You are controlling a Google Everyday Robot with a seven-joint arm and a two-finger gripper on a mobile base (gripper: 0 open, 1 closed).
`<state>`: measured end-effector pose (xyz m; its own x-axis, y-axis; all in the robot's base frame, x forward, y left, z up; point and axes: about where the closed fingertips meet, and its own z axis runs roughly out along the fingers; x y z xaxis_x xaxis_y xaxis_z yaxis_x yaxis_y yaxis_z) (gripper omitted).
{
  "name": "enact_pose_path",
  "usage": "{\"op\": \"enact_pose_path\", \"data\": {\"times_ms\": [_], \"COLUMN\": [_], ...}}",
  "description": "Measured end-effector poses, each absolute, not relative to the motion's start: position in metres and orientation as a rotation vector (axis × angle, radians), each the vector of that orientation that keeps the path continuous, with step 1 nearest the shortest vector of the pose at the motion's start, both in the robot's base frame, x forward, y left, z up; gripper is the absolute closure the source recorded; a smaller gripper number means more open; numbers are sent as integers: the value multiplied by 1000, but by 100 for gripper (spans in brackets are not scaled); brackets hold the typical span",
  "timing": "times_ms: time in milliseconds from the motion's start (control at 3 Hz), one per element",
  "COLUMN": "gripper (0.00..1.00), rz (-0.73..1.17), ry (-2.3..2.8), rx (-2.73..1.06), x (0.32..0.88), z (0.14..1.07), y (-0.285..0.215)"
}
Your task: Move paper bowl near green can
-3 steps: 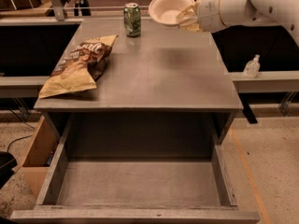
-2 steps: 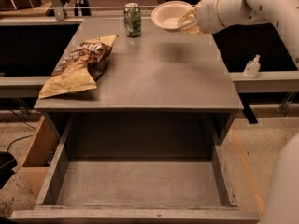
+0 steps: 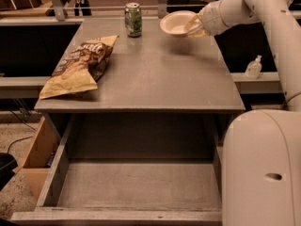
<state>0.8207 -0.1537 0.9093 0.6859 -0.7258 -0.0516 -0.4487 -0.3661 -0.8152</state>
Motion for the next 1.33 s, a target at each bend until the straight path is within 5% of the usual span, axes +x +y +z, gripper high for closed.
{"op": "enact_pose_path", "data": {"times_ms": [1333], "gripper": [100], "rz": [-478], "ry": [960], "rx": [-1977], "x": [881], "z": [899], "y": [-122]}}
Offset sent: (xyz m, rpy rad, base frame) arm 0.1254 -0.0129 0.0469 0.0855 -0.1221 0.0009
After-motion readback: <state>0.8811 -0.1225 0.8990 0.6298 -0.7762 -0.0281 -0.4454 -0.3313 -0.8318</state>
